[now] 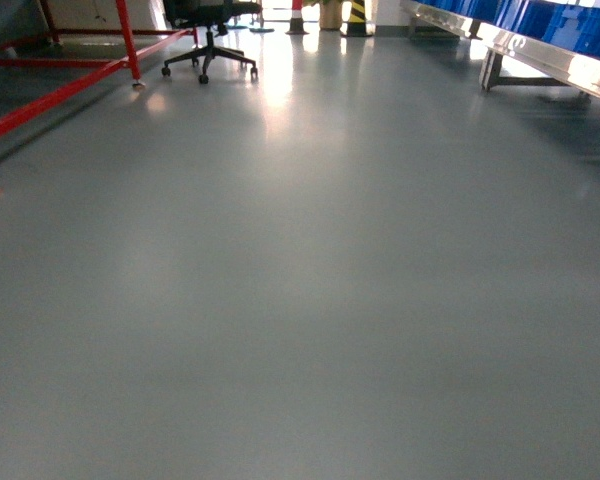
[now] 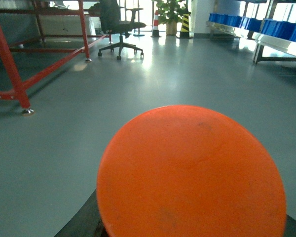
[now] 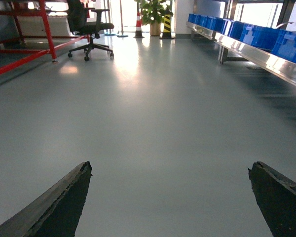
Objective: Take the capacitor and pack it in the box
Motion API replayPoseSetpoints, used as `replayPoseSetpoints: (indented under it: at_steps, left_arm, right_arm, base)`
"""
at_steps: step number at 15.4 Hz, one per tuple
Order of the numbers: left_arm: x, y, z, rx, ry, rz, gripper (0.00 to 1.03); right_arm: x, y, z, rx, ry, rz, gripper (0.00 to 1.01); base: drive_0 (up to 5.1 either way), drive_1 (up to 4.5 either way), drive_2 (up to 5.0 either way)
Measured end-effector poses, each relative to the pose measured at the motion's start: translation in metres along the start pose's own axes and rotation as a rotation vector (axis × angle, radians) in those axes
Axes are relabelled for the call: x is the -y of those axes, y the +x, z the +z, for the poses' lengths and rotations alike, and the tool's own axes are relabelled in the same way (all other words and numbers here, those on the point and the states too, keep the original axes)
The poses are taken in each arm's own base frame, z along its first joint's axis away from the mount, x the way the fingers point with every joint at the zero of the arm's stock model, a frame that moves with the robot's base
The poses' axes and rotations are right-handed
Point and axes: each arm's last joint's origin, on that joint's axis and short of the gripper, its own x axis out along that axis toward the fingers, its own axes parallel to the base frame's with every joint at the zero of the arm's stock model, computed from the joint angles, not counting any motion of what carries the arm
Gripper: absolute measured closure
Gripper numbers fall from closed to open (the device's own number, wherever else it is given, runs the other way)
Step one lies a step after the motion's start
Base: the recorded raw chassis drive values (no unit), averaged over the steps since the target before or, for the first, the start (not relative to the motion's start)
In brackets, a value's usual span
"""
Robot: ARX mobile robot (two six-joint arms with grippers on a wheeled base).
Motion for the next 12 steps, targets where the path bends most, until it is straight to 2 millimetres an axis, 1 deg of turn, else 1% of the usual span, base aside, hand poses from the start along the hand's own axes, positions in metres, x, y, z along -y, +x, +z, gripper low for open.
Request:
replayPoseSetpoints:
  at_steps: [12]
  left_arm:
    - [0.0000,0.0000,-0.0001,-0.002,0.000,0.002,0.59]
  right_arm:
    - [0.0000,0.0000,0.0002,0.002,0.000,0.000,0.03]
  base:
    - [-4.9,2.53,2.5]
